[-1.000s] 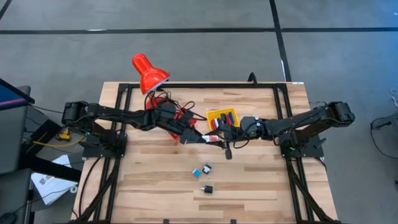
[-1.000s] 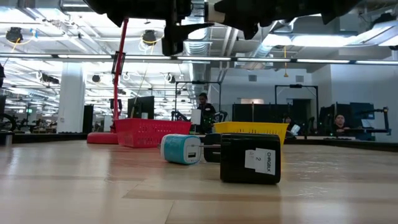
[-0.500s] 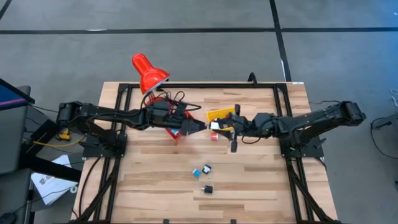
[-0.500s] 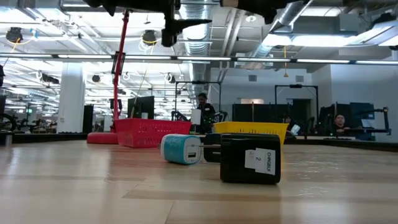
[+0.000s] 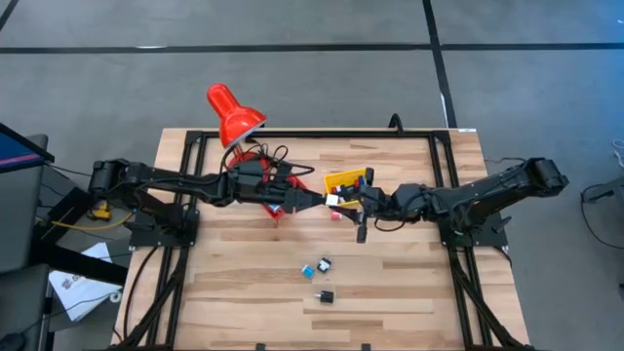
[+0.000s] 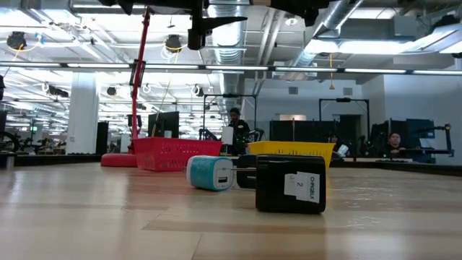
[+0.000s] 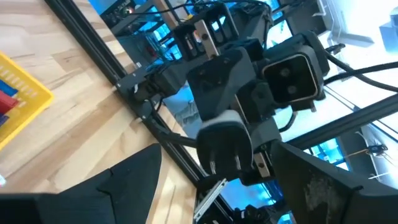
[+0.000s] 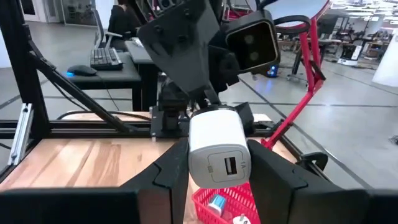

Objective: Pick & Place Office items
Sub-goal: Put the white charger adapter into the red bin

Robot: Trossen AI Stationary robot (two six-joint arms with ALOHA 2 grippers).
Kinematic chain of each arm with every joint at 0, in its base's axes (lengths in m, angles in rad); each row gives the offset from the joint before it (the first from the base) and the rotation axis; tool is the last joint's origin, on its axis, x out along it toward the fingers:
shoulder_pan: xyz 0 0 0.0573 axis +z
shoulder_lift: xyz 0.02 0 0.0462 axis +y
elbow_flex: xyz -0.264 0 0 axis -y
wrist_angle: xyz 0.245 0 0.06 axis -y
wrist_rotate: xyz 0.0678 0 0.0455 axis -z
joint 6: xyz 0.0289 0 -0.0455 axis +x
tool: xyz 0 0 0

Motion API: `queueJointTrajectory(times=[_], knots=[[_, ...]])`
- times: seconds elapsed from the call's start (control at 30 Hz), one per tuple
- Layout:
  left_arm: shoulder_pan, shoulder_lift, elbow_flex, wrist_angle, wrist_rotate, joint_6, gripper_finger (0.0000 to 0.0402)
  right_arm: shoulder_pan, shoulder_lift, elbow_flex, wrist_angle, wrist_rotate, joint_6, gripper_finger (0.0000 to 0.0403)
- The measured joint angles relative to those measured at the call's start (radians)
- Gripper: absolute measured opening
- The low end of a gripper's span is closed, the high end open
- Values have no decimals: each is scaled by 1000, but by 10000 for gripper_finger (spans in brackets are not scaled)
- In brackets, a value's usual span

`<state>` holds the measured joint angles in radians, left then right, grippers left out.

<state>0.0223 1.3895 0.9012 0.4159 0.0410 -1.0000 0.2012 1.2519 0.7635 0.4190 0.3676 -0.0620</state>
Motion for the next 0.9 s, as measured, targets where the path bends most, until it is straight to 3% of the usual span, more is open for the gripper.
queueJointTrajectory(times=[0.5, 0.9], knots=[[-8, 0, 0, 11, -26, -1, 297, 2, 43, -3, 56, -3, -13, 128], [-10, 1, 0, 9, -26, -11, 254, -7, 79, 0, 91, -1, -54, 128]])
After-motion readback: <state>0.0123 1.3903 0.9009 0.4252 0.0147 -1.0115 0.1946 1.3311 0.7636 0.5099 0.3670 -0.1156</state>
